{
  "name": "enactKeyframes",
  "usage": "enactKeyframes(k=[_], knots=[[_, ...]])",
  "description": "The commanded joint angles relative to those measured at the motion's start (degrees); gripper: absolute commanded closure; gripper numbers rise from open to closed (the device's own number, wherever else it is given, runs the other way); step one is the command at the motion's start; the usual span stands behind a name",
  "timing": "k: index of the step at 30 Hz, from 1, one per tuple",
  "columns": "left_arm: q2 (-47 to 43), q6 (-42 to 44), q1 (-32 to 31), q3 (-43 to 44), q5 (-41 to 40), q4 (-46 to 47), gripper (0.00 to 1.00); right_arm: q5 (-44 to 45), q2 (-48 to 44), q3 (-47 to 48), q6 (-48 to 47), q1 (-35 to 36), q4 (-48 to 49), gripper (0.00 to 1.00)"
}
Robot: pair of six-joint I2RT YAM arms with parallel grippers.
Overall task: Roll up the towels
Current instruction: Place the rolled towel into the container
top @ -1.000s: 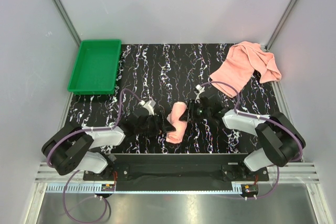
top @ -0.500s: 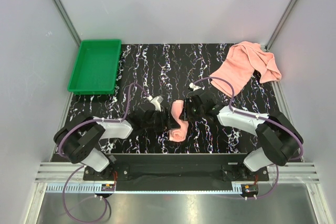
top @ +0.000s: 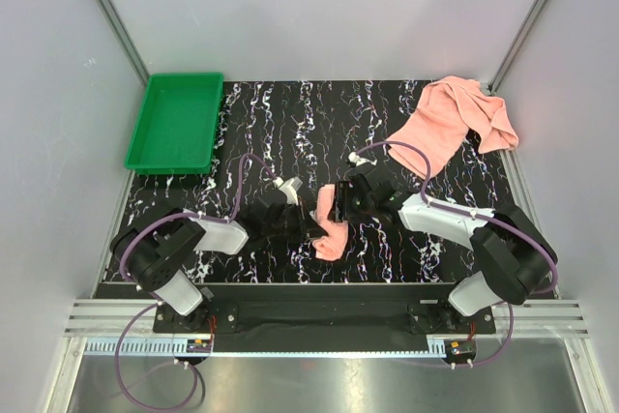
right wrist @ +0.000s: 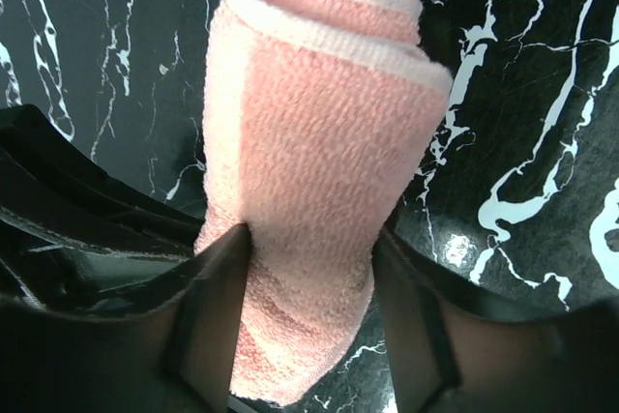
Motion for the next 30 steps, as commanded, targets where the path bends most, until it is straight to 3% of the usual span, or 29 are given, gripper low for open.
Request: enactKeyframes(k=[1,6,10,15,22,30], knots=[[1.9,2.9,0.1,-1.2,-4.7,-4.4,1.0,0.0,-0.3,2.5,0.4,2.1,-4.1,0.38],[-1.1,3.8,0.5,-1.2,-5.4,-6.1,1.0,7.8,-3.4,5.4,0.2,2.1,-12.7,0.13],[-4.9,4.7,1.0,-0.8,-6.2,-8.7,1.0,15.1,-9.7,9.1,1.9,2.1,-20.2,0.02],[-10.9,4.8,3.3,-0.9,-7.2,-11.6,1.0,25.1,-18.4,12.2,4.2,2.0,-29.8,0.0],[-20.6,6.4,8.1,0.7,-8.2,-14.7,1.0,26.4,-26.3,11.5,5.7,2.0,-33.9,0.0],[-29.3,8.0,21.6,7.5,-8.6,-20.1,1.0,25.0,-31.2,8.6,8.2,1.9,-35.4,0.0]])
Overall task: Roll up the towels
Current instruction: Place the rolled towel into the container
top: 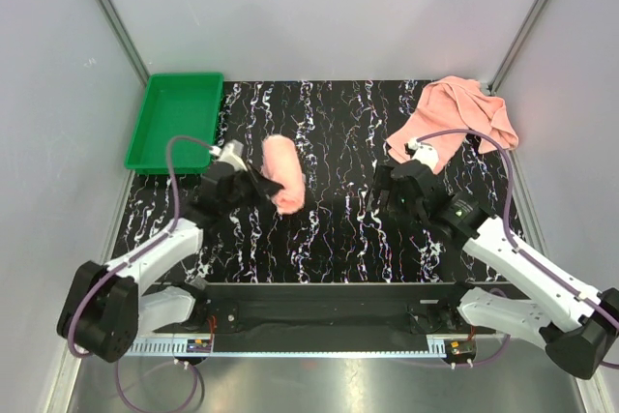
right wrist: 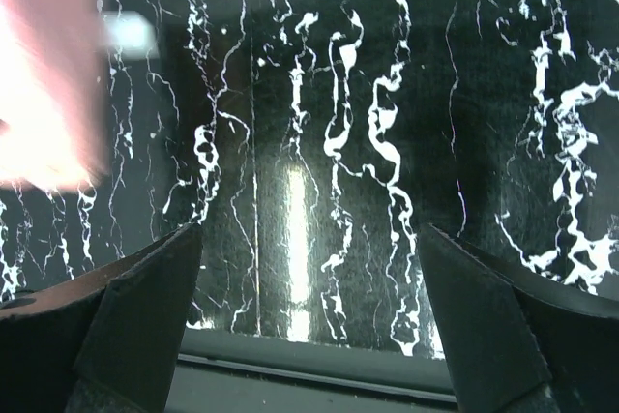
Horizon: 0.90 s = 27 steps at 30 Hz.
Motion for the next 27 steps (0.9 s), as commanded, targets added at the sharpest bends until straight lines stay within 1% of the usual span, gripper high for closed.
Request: enactKeyframes(k=[1,3,4,6,8,9,10,11,12,13,14,15,16,17,18,19,20,21,22,24,25,27], knots=[[-4.4,0.9,7.9,5.4,-1.4,2.9,1.0,0.2,-2.4,-1.1,2.3,0.4,-0.8,0.0],[-5.3,-1.2,11.8,5.4,-0.1,6.3,1.0,-0.8,-3.6,-2.4,2.9,0.5,-0.2,0.0],[-5.6,-2.1,15.2,5.4,-0.2,8.9,1.0,-1.8,-4.0,-2.9,3.1,0.5,0.3,0.0],[-5.2,-4.2,18.3,6.2,-1.8,11.1,1.0,-2.5,-5.0,-4.4,3.7,0.5,0.8,0.0],[-3.3,-6.6,22.1,7.5,-4.4,13.9,1.0,-3.6,-5.7,-5.5,4.2,0.5,1.3,0.0],[-0.6,-7.9,23.6,8.3,-4.6,14.7,1.0,-3.8,-6.1,-6.2,4.4,0.5,1.4,0.0],[1.1,-9.3,26.5,9.0,-4.6,17.5,1.0,-4.4,-6.3,-6.5,4.5,0.4,1.5,0.0],[4.8,-12.4,27.8,9.7,-4.6,20.0,1.0,-4.9,-6.5,-7.2,4.7,0.5,1.6,0.0],[6.6,-14.3,28.8,9.7,-5.0,23.3,1.0,-5.2,-6.7,-7.5,4.8,0.5,1.7,0.0],[8.7,-15.7,30.1,9.4,-6.4,31.4,1.0,-5.8,-6.9,-7.8,4.9,0.5,1.9,0.0],[10.7,-17.4,30.4,10.1,-7.5,33.9,1.0,-5.9,-6.9,-8.0,5.0,0.5,2.0,0.0],[14.8,-17.9,30.8,11.1,-8.5,34.7,1.0,-6.2,-6.9,-8.4,5.1,0.4,2.0,0.0],[17.0,-18.1,31.4,12.6,-9.5,35.3,1.0,-6.6,-6.7,-8.6,5.1,0.5,1.9,0.0],[19.5,-18.7,31.6,16.0,-10.8,35.1,1.0,-6.9,-6.5,-8.7,5.2,0.5,2.0,0.0],[24.2,-19.1,32.1,17.5,-11.3,35.4,1.0,-7.2,-6.3,-8.9,5.2,0.5,2.1,0.0],[26.7,-19.7,32.6,19.1,-12.5,39.4,1.0,-8.0,-6.1,-9.1,5.3,0.5,2.3,0.0],[29.0,-21.0,32.6,19.9,-14.4,41.9,1.0,-8.2,-6.1,-9.5,5.4,0.5,2.5,0.0],[33.4,-21.7,32.8,21.1,-15.3,43.6,1.0,-8.8,-6.0,-9.7,5.4,0.5,2.8,0.0],[35.6,-22.0,33.2,24.0,-15.7,45.6,1.0,-9.5,-6.0,-10.0,5.4,0.4,3.5,0.0],[40.7,-21.9,33.6,28.0,-15.8,45.0,1.0,-10.3,-5.7,-10.6,5.1,0.5,4.2,0.0],[42.1,-21.5,33.8,31.4,-16.5,44.0,1.0,-10.7,-5.3,-10.7,4.9,0.5,4.4,0.0],[45.2,-20.2,33.7,35.1,-17.7,40.6,1.0,-10.9,-4.0,-10.6,4.2,0.4,4.6,0.0]])
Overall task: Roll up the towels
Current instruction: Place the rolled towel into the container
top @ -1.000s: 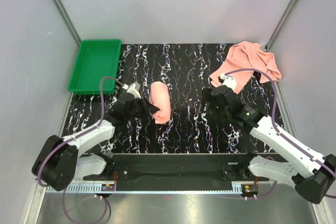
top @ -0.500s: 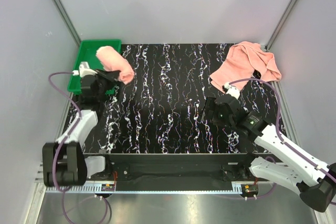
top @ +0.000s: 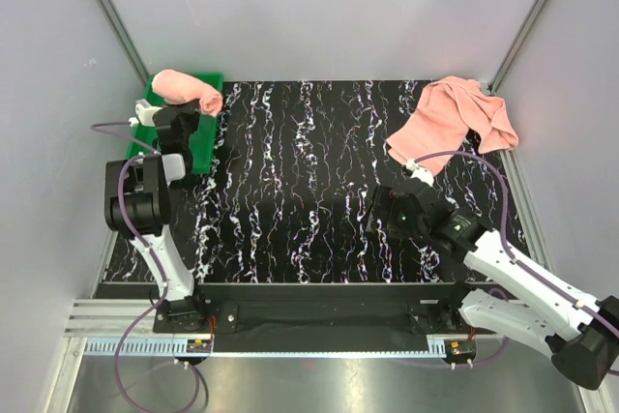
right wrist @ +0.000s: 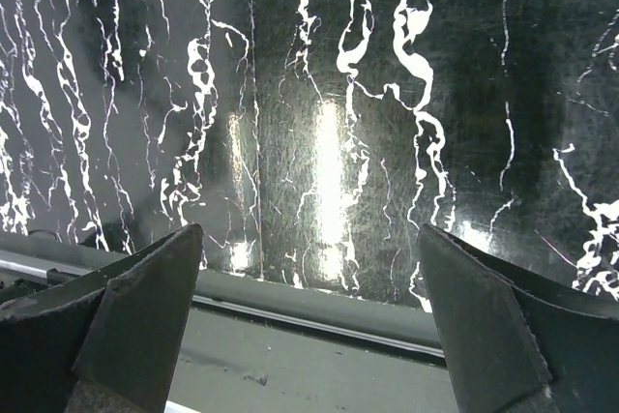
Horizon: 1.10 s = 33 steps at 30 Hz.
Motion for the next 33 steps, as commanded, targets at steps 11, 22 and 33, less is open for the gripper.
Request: enactKeyframes(k=[11,22,33], knots=[[18.1,-3.4,0.6,23.6,-9.6,-3.5,1.0,-2.0,7.6,0.7,-2.4,0.4,3.7,0.01],[32.1,-14.9,0.3,34.7,-10.9,-1.4,1.0,-2.6,10.4,-0.5,-1.1,0.4,4.1,0.0],[40.9,-17.6,-0.3,46.0,-11.1,-6.8,0.93,-2.9,16.3,2.3,-1.3,0.4,5.3,0.0]])
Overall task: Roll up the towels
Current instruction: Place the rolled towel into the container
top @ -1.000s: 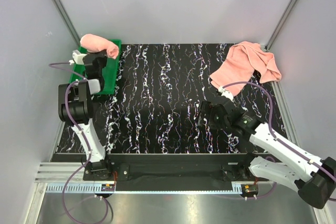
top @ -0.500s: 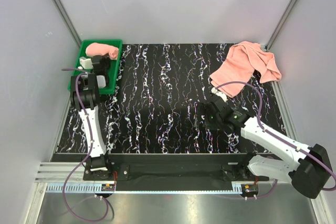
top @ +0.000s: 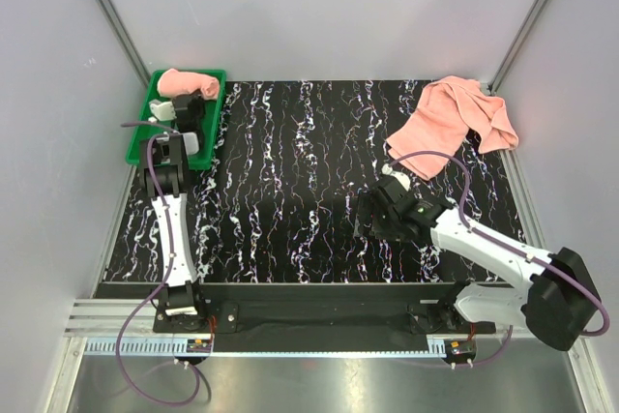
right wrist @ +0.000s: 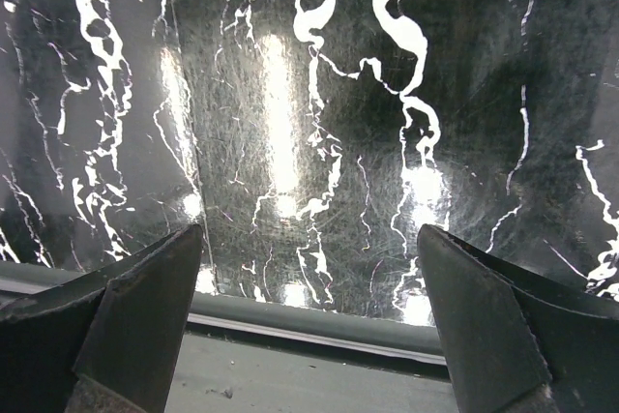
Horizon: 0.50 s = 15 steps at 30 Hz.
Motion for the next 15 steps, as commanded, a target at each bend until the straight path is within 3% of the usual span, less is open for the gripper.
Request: enactKeyframes(k=[1,4,9,15], knots=[[2.7,-2.8,-0.4,2.5,-1.4,0.7,0.91,-0.6,1.5,3.2,-0.1,0.4,1.8,0.0],[3.5,-5.2,-0.5,2.4,-0.3,-0.3,0.79,-0.5,2.0,3.7,-0.2,0.4,1.6,0.0],[4.9,-9.3,-0.4,1.3,2.5,1.5,0.45,-0.5,1.4,3.8,0.6,0.4,0.8,0.0],[2.8,-9.8,0.0,-1.2,4.5,3.7,0.33,-0.2,-1.7,2.4,2.1,0.4,-0.5,0.0]])
